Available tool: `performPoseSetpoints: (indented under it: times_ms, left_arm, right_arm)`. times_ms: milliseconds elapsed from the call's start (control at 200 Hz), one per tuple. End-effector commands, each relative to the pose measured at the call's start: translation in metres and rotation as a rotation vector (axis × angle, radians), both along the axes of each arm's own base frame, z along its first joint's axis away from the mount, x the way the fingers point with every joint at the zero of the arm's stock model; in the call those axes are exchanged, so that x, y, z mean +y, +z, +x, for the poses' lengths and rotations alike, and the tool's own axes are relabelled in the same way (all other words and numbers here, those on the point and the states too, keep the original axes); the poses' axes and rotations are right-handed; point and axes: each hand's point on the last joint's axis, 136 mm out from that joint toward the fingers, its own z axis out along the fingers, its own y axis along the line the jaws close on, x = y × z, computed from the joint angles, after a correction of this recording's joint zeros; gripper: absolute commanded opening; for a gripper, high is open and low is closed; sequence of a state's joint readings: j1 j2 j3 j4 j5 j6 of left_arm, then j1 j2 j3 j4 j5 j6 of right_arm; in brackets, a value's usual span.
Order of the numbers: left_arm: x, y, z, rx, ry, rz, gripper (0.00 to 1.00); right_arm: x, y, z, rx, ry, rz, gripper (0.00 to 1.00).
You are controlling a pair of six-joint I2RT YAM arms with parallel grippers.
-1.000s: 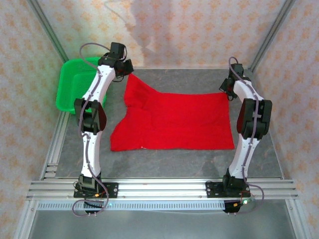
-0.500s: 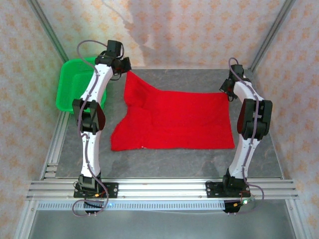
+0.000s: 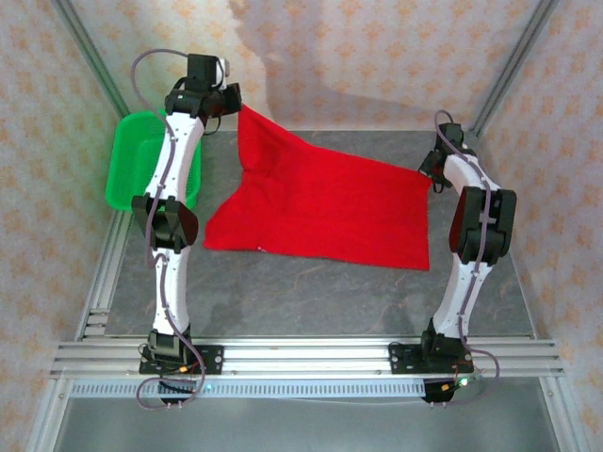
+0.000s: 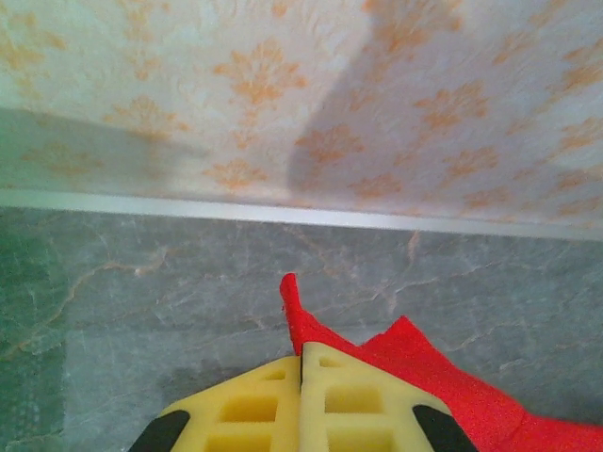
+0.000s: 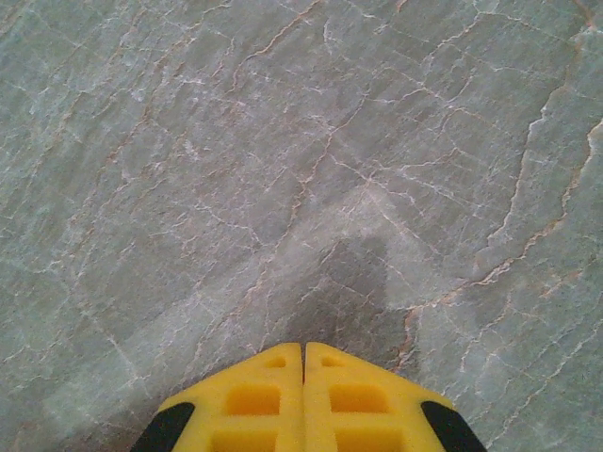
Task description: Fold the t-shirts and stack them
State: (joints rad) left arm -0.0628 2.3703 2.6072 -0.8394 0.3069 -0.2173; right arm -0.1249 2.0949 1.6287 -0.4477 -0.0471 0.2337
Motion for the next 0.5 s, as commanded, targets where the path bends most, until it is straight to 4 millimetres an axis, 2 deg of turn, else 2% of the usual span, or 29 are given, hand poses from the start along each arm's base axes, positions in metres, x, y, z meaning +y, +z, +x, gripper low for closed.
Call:
performPoseSetpoints:
  times_ms: [0, 300, 495]
  left_arm:
    - [0.013, -0.028, 0.000, 0.071, 0.017, 0.031, 0.00]
    - [0.010, -0.027, 0.001, 0.066, 0.014, 0.013, 0.00]
    - [0.011, -0.022, -0.008, 0.077, 0.000, 0.028, 0.00]
  right_arm:
    - [-0.013, -0.004, 0.001, 0.012, -0.023, -0.041, 0.00]
    - [-0.005, 0.014, 0.013, -0.068, -0.003, -0.002, 0.00]
    - [-0.001, 0.021, 0.008, -0.093, 0.005, 0.014, 0.00]
